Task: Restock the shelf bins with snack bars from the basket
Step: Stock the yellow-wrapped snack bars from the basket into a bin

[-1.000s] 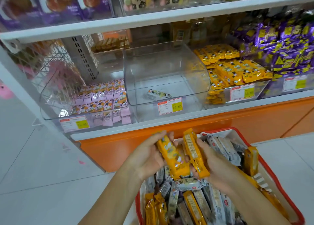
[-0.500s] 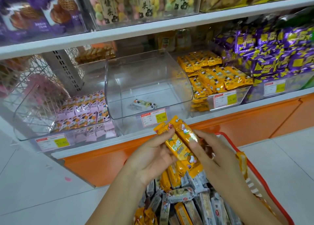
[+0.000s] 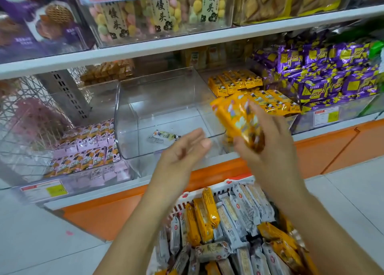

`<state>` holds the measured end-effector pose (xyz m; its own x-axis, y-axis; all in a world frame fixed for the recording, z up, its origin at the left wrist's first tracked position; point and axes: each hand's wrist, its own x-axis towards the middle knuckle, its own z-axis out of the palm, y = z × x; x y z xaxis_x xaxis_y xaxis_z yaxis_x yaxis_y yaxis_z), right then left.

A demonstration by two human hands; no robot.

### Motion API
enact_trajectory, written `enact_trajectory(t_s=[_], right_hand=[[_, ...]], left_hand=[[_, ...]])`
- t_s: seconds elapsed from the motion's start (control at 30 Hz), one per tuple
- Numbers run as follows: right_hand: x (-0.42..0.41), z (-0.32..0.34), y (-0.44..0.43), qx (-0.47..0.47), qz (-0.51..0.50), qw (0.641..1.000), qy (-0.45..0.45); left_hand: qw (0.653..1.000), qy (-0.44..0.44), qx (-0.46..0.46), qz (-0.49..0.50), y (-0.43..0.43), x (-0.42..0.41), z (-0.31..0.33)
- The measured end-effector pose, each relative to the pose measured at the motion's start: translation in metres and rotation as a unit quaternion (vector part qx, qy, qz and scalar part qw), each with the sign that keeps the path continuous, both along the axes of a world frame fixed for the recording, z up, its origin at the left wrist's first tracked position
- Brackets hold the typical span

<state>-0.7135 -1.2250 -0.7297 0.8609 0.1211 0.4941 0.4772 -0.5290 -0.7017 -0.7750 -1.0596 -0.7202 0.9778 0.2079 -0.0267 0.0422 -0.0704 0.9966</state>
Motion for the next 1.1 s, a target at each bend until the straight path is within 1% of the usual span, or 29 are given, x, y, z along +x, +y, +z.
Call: enact_trajectory(t_s=[0.03, 0.07, 0.1, 0.17, 0.23, 0.27, 0.37, 0.47, 0.53, 0.63, 0.7, 0.87, 1.1], right_hand=[[0.017, 0.007, 0.002, -0.024, -0.03, 0.999, -0.012], [0.033, 0.012, 0.005, -0.054, -0.058, 0.997, -0.012], [0.046, 0.015, 0.01, -0.089, -0.08, 0.993, 0.004], [0.065, 0.017, 0.021, -0.149, -0.103, 0.982, 0.05], [0.074, 0.018, 0.029, -0.164, -0.097, 0.979, 0.07], [0.076, 0.018, 0.031, -0.165, -0.093, 0.979, 0.078], [0.08, 0.012, 0.032, -0.192, -0.1, 0.972, 0.088], [0.083, -0.002, 0.035, -0.219, -0.111, 0.969, 0.036], [0.086, -0.014, 0.039, -0.208, -0.11, 0.972, -0.001], [0.086, -0.031, 0.043, -0.172, -0.102, 0.98, -0.022], [0.082, -0.043, 0.043, -0.173, -0.096, 0.979, -0.043], [0.083, -0.051, 0.041, -0.142, -0.063, 0.987, -0.039], [0.086, -0.053, 0.039, -0.159, -0.034, 0.985, -0.057]], left_hand=[[0.992, 0.005, 0.116, 0.054, 0.006, 0.002, -0.003], [0.971, 0.011, 0.219, 0.09, 0.012, 0.004, -0.007], [0.951, 0.017, 0.291, 0.105, 0.017, 0.006, -0.014], [0.918, 0.042, 0.384, 0.088, 0.023, 0.01, -0.023], [0.892, 0.05, 0.443, 0.071, 0.023, 0.013, -0.03], [0.885, 0.046, 0.459, 0.068, 0.023, 0.013, -0.031], [0.877, 0.027, 0.476, 0.058, 0.024, 0.014, -0.033], [0.877, 0.032, 0.478, 0.046, 0.026, 0.014, -0.034], [0.875, 0.031, 0.481, 0.044, 0.026, 0.014, -0.034], [0.878, 0.025, 0.476, 0.046, 0.025, 0.013, -0.033], [0.876, 0.022, 0.48, 0.044, 0.026, 0.012, -0.034], [0.875, 0.019, 0.482, 0.037, 0.025, 0.011, -0.036], [0.886, -0.014, 0.463, 0.006, 0.027, -0.002, -0.041]])
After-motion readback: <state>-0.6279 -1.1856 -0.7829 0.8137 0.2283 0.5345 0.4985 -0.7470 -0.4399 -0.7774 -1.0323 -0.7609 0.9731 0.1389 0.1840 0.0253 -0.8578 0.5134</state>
